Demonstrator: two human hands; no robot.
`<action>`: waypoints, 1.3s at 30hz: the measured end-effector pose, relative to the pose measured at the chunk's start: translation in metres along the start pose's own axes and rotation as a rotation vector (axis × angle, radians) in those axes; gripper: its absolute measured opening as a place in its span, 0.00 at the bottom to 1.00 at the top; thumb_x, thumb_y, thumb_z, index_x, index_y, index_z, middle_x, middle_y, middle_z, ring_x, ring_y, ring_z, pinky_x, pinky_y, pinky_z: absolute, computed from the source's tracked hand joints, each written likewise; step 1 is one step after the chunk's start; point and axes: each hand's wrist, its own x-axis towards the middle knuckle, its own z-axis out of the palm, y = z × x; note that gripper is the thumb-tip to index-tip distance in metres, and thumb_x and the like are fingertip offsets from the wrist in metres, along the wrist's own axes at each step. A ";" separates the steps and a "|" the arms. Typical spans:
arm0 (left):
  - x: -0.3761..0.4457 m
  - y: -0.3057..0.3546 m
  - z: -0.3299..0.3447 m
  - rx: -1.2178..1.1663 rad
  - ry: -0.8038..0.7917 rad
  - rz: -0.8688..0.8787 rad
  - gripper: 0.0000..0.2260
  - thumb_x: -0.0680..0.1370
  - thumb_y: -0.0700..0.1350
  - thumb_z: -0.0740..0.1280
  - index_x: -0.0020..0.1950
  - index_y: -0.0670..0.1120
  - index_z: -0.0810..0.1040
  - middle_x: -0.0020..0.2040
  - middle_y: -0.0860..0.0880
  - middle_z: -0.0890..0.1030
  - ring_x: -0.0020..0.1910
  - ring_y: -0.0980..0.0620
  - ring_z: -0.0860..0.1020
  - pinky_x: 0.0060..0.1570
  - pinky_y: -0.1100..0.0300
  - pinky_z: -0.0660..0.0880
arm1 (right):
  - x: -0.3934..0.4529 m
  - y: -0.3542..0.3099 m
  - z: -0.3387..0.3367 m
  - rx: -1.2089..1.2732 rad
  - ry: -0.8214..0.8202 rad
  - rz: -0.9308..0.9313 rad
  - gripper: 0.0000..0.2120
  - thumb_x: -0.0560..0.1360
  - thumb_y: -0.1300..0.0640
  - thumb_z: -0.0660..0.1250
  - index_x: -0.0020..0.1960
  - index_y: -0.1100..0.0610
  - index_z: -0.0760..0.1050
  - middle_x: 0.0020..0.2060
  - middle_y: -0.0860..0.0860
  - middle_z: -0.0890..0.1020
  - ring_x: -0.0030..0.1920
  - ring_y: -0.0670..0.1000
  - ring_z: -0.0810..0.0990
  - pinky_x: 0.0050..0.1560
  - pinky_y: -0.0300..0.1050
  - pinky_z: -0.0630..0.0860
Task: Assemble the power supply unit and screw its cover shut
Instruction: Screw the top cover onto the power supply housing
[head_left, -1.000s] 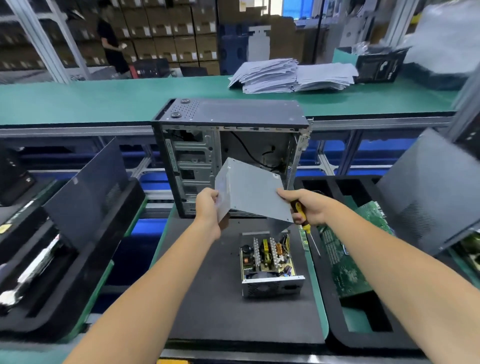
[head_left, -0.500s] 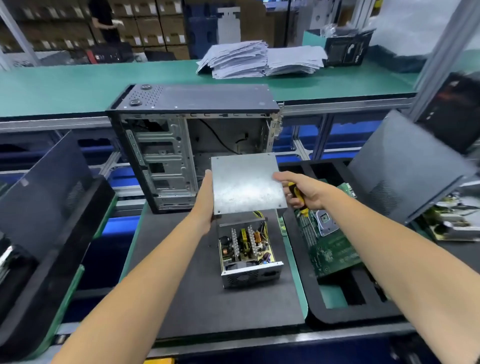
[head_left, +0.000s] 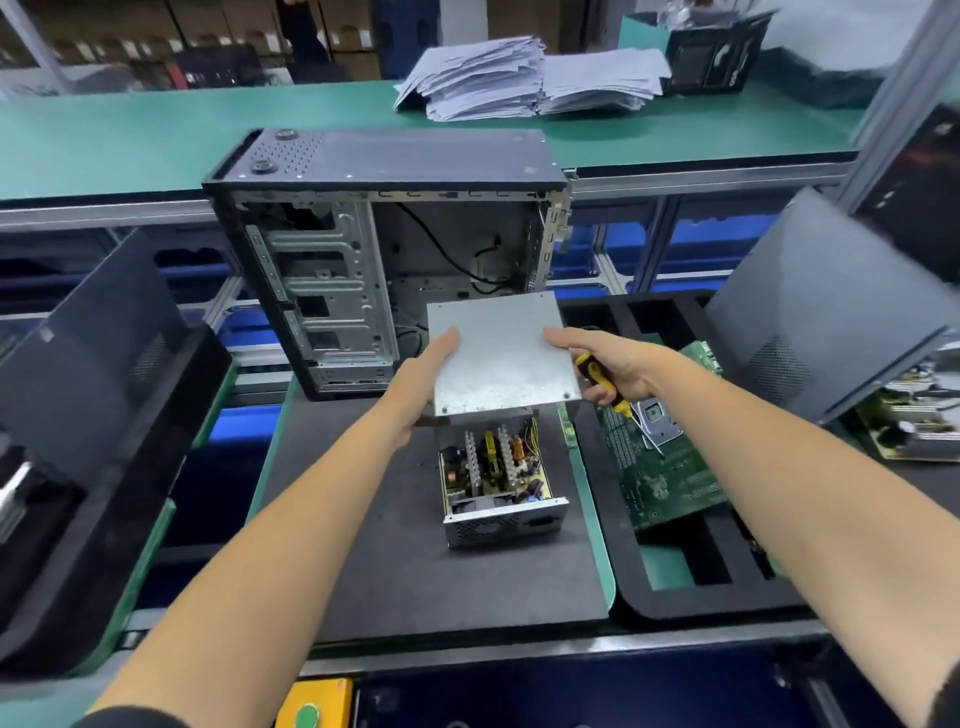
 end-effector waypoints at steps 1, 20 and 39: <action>-0.001 -0.006 0.000 0.005 -0.004 -0.027 0.49 0.56 0.81 0.63 0.73 0.58 0.67 0.73 0.50 0.69 0.69 0.47 0.69 0.71 0.43 0.60 | 0.001 0.005 0.000 -0.012 -0.016 0.026 0.26 0.60 0.34 0.73 0.24 0.51 0.65 0.22 0.46 0.69 0.21 0.47 0.61 0.22 0.37 0.54; -0.016 -0.071 -0.006 0.015 0.011 -0.195 0.35 0.62 0.75 0.64 0.52 0.47 0.74 0.45 0.43 0.76 0.40 0.45 0.72 0.40 0.54 0.69 | 0.023 0.052 0.018 -0.111 -0.184 0.130 0.28 0.55 0.32 0.73 0.37 0.52 0.65 0.28 0.48 0.67 0.21 0.46 0.60 0.21 0.36 0.54; -0.015 -0.119 -0.002 0.052 -0.032 -0.295 0.33 0.72 0.69 0.63 0.57 0.40 0.80 0.45 0.41 0.80 0.42 0.47 0.79 0.34 0.59 0.78 | 0.041 0.101 0.024 -0.152 -0.275 0.281 0.26 0.62 0.32 0.67 0.41 0.55 0.75 0.30 0.47 0.78 0.21 0.45 0.63 0.23 0.35 0.52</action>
